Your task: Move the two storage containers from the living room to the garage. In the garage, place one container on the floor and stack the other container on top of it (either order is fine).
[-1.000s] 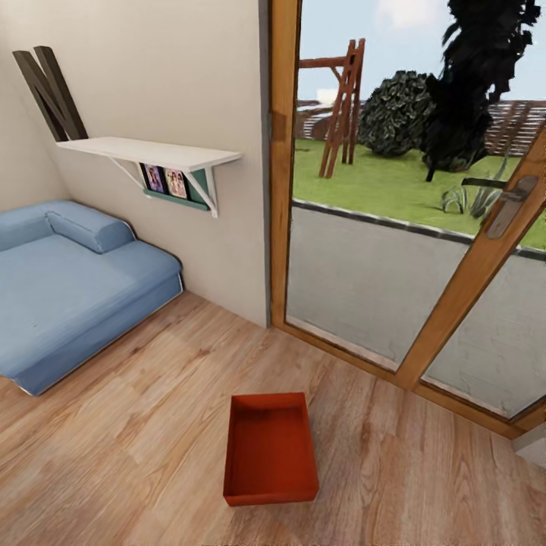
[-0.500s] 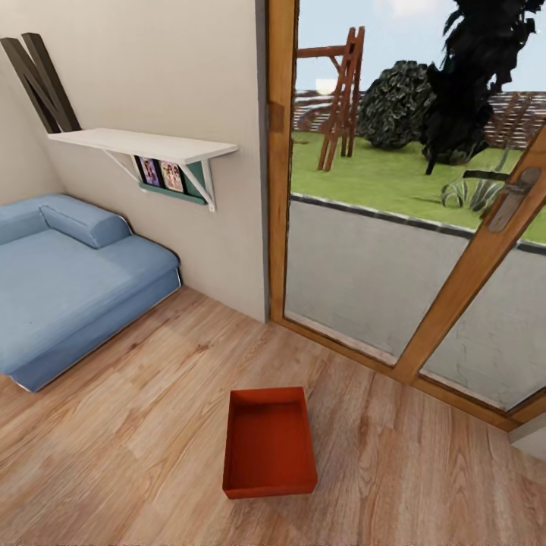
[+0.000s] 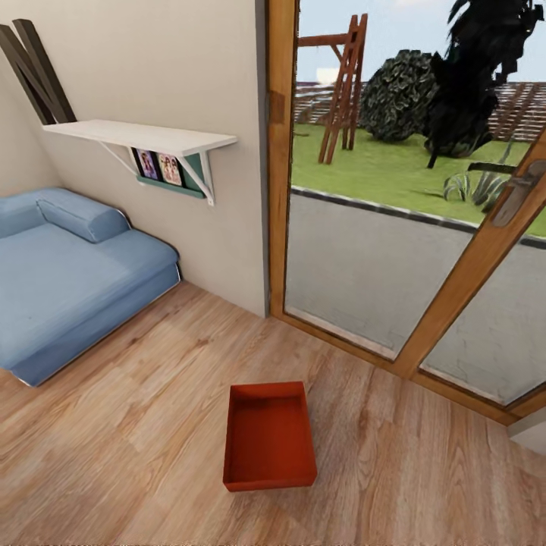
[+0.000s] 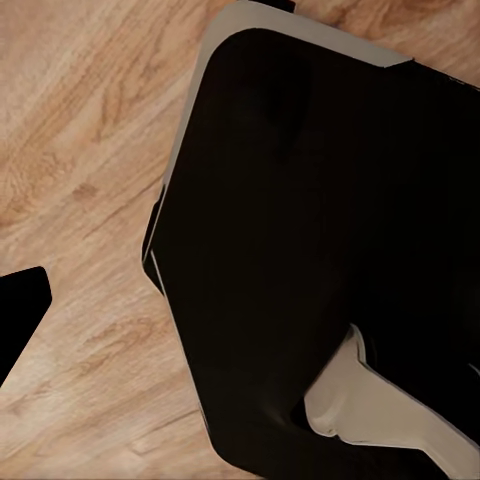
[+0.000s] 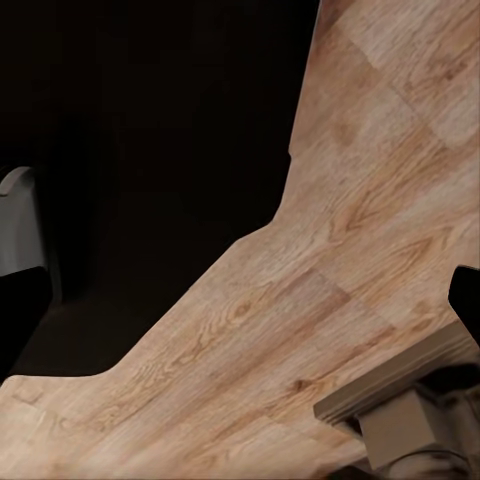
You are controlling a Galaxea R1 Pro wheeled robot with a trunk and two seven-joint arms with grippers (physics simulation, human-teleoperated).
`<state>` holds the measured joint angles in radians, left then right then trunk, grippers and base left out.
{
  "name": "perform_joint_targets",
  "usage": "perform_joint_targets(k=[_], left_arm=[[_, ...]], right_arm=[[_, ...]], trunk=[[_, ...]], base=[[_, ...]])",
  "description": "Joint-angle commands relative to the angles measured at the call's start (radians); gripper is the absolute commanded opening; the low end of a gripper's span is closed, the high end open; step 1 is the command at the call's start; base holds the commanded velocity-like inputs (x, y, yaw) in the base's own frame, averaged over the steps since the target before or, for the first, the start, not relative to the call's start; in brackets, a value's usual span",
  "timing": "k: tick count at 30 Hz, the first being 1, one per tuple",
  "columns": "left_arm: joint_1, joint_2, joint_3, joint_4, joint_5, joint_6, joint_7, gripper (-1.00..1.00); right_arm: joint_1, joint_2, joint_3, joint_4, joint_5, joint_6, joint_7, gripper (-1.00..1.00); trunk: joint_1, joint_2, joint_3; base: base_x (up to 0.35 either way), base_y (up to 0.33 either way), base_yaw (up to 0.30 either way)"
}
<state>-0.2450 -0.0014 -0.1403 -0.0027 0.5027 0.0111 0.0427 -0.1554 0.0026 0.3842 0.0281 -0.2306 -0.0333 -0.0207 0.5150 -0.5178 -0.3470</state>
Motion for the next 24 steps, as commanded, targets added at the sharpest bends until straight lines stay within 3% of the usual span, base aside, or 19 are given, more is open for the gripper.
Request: perform_joint_targets(k=[1, 24], left_arm=[[0.0, 0.0, -0.009, 0.0, 0.008, 0.001, 0.003, 1.0], [0.0, 0.0, -0.009, 0.0, 0.008, 0.001, 0.003, 1.0]], right_arm=[[-0.001, 0.0, 0.009, 0.003, -0.009, -0.003, -0.001, 1.0], [-0.001, 0.0, 0.009, 0.003, -0.01, -0.003, -0.001, 1.0]], trunk=[[0.0, -0.001, -0.003], [0.0, -0.001, -0.04]], base=[[0.0, 0.0, 0.0], [0.0, 0.0, 0.0]])
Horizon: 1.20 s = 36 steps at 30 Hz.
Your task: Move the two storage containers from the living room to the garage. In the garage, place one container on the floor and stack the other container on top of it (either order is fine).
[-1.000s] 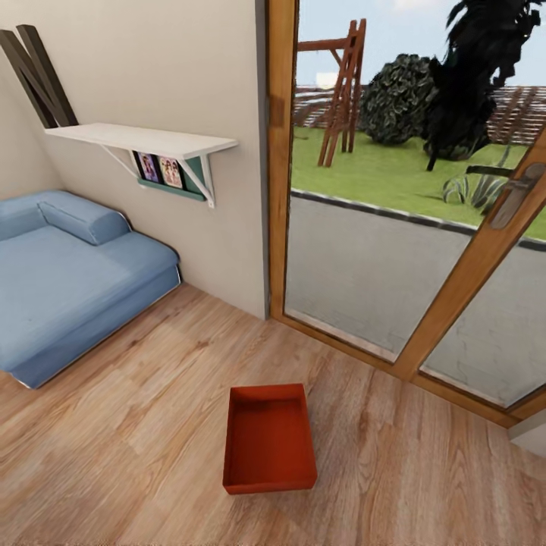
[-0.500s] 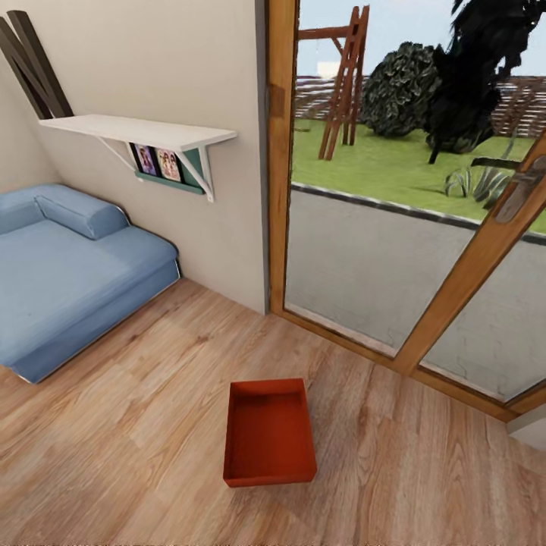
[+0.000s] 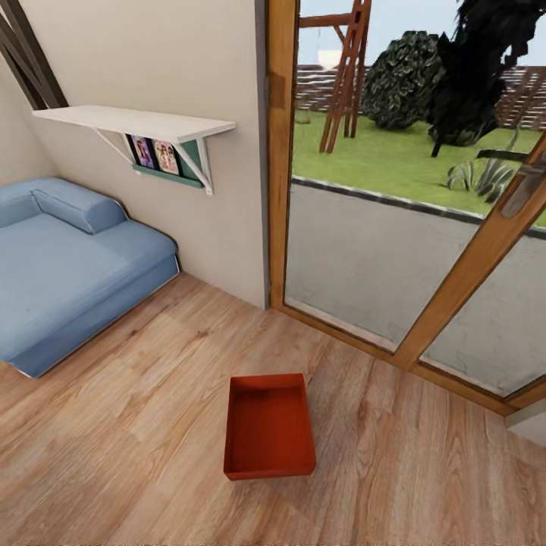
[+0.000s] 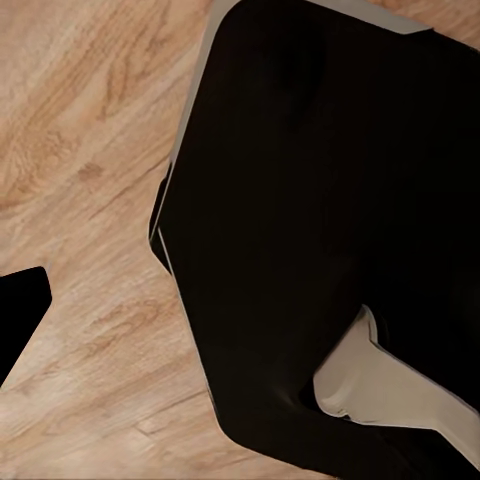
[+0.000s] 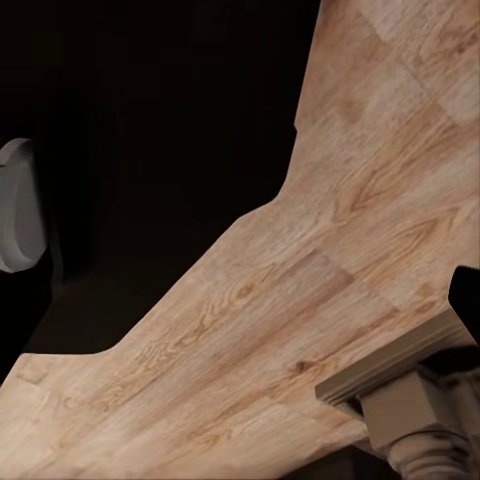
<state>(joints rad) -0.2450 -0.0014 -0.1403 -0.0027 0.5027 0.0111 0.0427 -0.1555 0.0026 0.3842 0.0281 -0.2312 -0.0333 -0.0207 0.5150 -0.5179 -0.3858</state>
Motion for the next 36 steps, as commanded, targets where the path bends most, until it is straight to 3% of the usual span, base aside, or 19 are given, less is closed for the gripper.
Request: perform_joint_targets(k=[1, 36], left_arm=[[0.0, 0.0, -0.009, 0.0, 0.008, 0.001, 0.003, 1.0], [0.0, 0.0, -0.009, 0.0, 0.008, 0.001, 0.003, 1.0]], right_arm=[[-0.001, 0.0, 0.009, 0.003, -0.009, -0.003, -0.001, 1.0], [-0.001, 0.0, 0.009, 0.003, -0.01, -0.003, -0.001, 1.0]], trunk=[[0.0, -0.001, -0.003], [0.0, -0.001, -0.059]], base=[[0.0, 0.0, 0.0], [0.0, 0.0, 0.0]])
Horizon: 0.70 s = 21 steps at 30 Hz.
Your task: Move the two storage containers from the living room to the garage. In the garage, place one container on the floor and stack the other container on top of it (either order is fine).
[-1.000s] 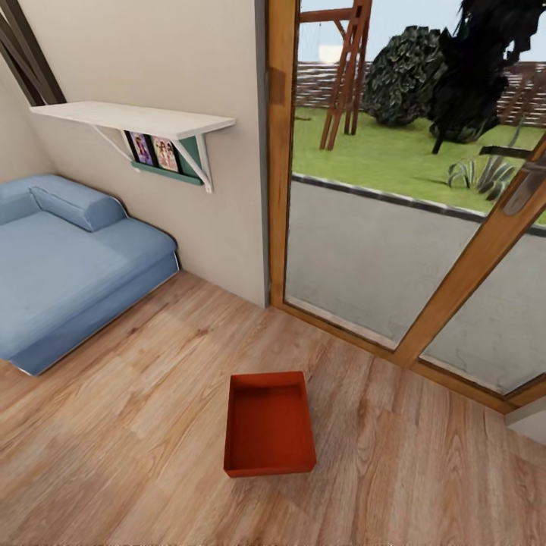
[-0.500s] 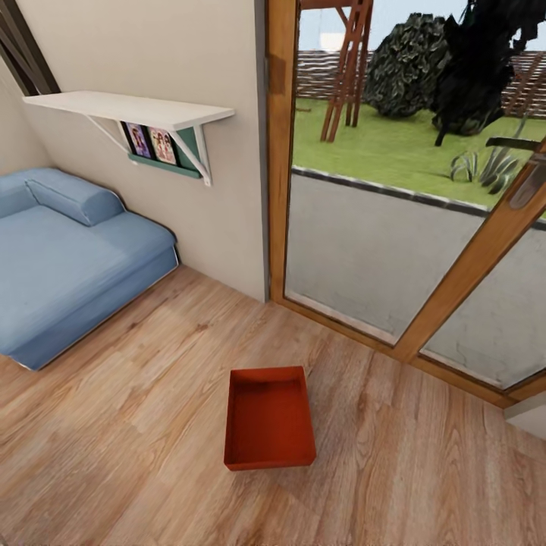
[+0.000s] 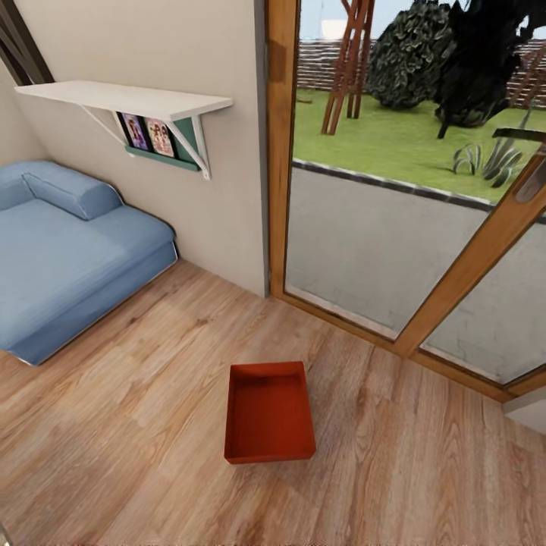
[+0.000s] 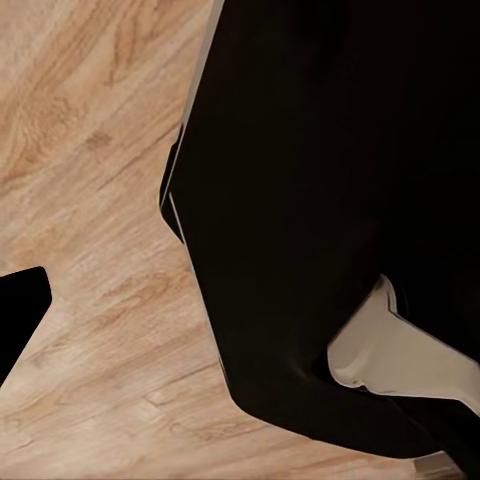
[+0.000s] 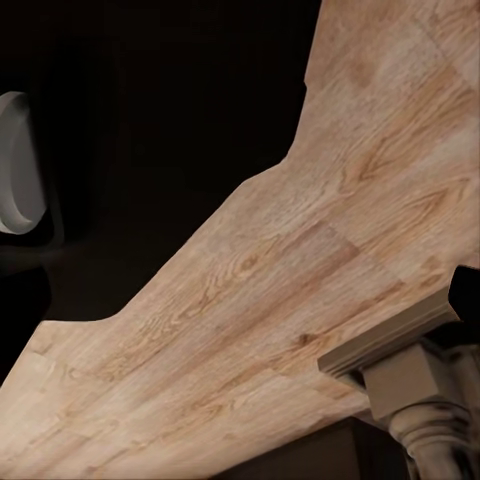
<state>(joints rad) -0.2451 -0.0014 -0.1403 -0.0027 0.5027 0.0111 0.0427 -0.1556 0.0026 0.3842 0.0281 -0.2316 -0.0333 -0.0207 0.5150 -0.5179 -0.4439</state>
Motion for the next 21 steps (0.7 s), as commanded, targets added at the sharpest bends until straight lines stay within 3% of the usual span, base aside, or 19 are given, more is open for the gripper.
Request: perform_joint_targets(k=[1, 21], left_arm=[[0.0, 0.0, -0.009, 0.0, 0.008, 0.001, 0.003, 1.0], [0.0, 0.0, -0.009, 0.0, 0.008, 0.001, 0.003, 1.0]], right_arm=[[-0.001, 0.0, 0.009, 0.003, -0.009, -0.003, -0.001, 1.0], [-0.001, 0.0, 0.009, 0.003, -0.009, -0.003, -0.001, 1.0]], trunk=[[0.0, -0.001, -0.003], [0.0, -0.001, -0.035]], base=[[0.0, 0.0, 0.0], [0.0, 0.0, 0.0]])
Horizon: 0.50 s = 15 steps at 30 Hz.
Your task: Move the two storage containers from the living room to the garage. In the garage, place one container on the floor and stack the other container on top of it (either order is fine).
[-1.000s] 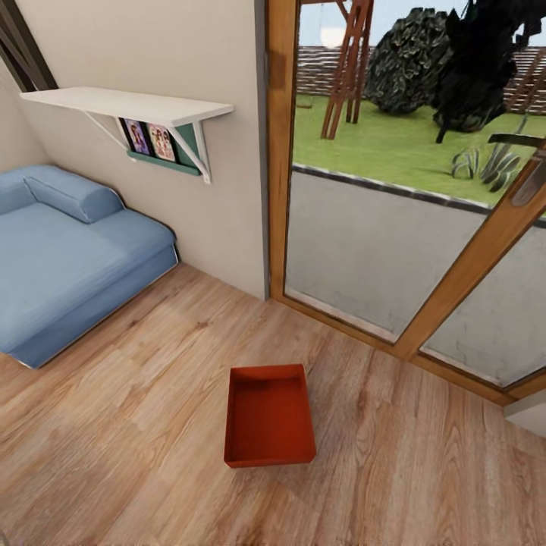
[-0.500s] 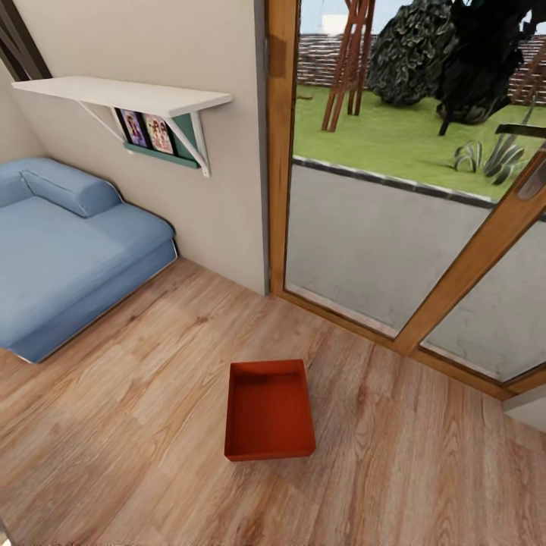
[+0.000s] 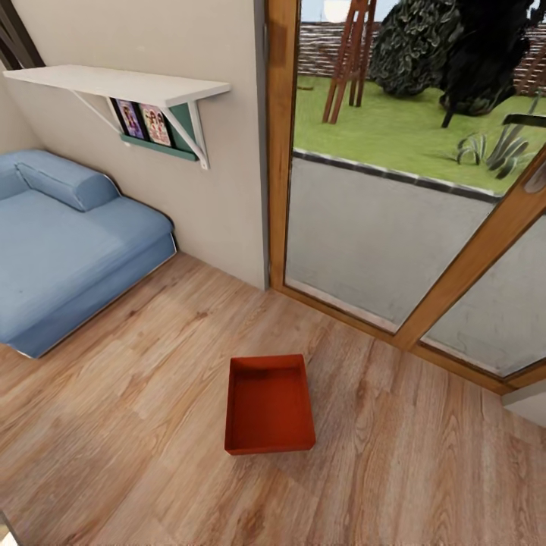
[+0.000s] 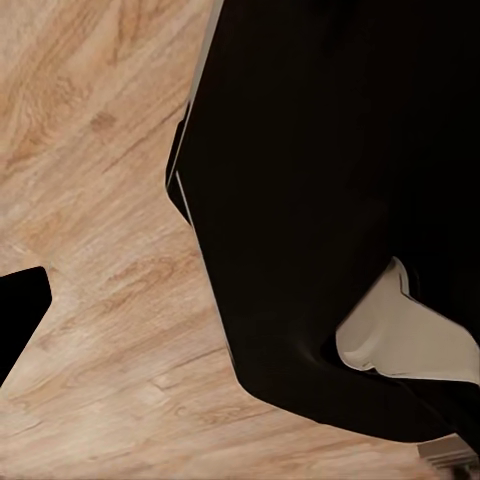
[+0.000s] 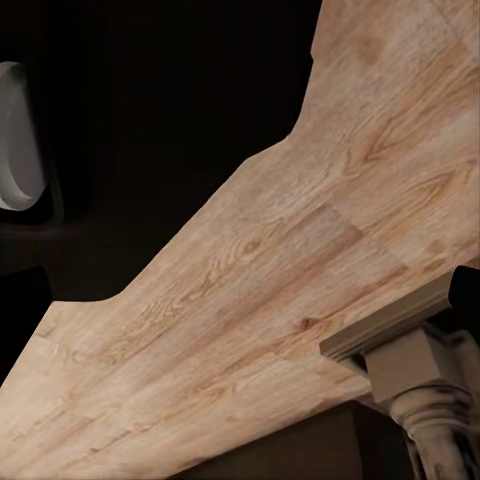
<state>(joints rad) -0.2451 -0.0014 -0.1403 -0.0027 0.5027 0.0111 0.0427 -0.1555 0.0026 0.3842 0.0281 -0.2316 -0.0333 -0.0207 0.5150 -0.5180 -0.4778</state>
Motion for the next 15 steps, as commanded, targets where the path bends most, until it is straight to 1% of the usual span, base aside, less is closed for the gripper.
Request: perform_joint_targets(k=[1, 15], left_arm=[[0.0, 0.0, -0.009, 0.0, 0.008, 0.001, 0.003, 1.0], [0.0, 0.0, -0.009, 0.0, 0.008, 0.001, 0.003, 1.0]], right_arm=[[-0.001, 0.0, 0.009, 0.003, -0.009, -0.003, -0.001, 1.0], [-0.001, 0.0, 0.009, 0.003, -0.009, -0.003, -0.001, 1.0]], trunk=[[0.0, -0.001, -0.003], [0.0, -0.001, -0.025]], base=[[0.0, 0.0, 0.0], [0.0, 0.0, 0.0]])
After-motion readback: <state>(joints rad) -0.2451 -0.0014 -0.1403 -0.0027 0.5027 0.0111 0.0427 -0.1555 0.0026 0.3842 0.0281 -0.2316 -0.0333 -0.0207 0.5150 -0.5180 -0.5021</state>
